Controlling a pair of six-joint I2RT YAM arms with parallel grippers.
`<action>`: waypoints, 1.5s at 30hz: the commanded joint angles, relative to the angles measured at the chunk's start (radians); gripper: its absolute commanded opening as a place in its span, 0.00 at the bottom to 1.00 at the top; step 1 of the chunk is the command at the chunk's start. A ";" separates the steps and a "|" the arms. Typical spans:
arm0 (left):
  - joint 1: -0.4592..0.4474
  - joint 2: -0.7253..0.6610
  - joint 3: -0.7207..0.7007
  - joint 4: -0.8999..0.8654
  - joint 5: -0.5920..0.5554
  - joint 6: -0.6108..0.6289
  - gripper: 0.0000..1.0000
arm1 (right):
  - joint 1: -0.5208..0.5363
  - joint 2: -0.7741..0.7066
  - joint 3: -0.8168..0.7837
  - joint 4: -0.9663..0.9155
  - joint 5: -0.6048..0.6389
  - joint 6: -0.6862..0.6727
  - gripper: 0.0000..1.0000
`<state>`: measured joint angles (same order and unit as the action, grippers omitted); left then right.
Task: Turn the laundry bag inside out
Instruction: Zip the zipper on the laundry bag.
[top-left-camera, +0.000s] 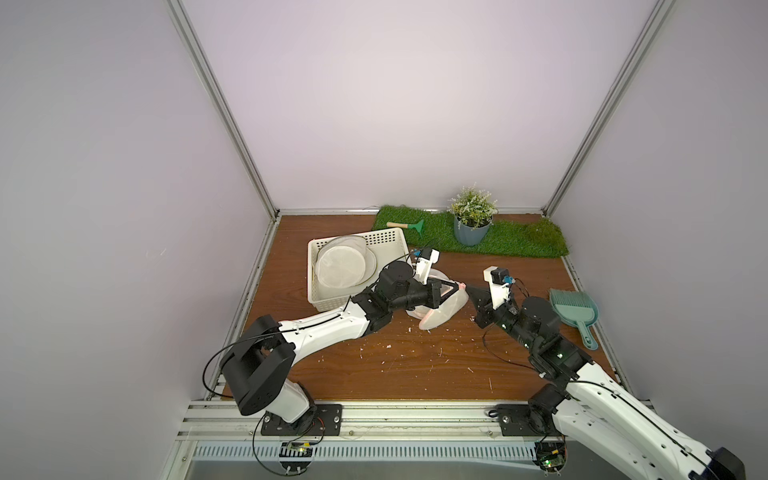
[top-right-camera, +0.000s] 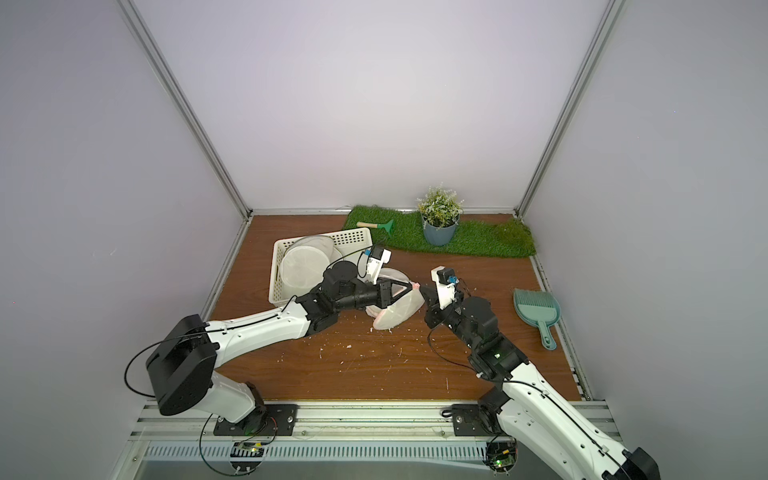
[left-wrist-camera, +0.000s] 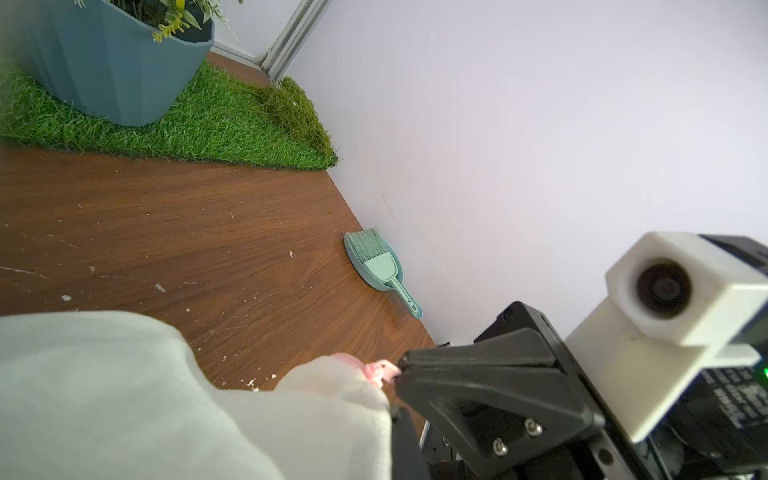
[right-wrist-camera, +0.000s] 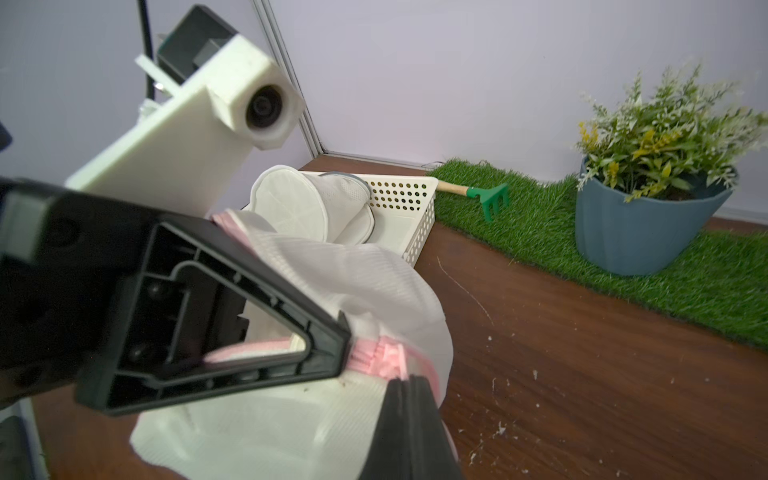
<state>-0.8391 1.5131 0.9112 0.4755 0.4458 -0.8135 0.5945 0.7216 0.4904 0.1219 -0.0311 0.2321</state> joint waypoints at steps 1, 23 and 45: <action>0.020 -0.038 -0.018 0.041 0.028 0.044 0.01 | -0.003 0.012 0.062 -0.062 0.008 0.117 0.00; 0.055 -0.090 -0.105 0.176 0.076 0.103 0.01 | -0.130 0.110 0.163 -0.265 -0.147 0.426 0.00; 0.059 -0.033 -0.259 0.511 0.003 0.036 0.50 | -0.228 0.192 0.173 -0.282 -0.259 0.457 0.00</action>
<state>-0.7898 1.4727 0.6758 0.9211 0.4854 -0.7914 0.3790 0.9123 0.6083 -0.1379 -0.2977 0.7212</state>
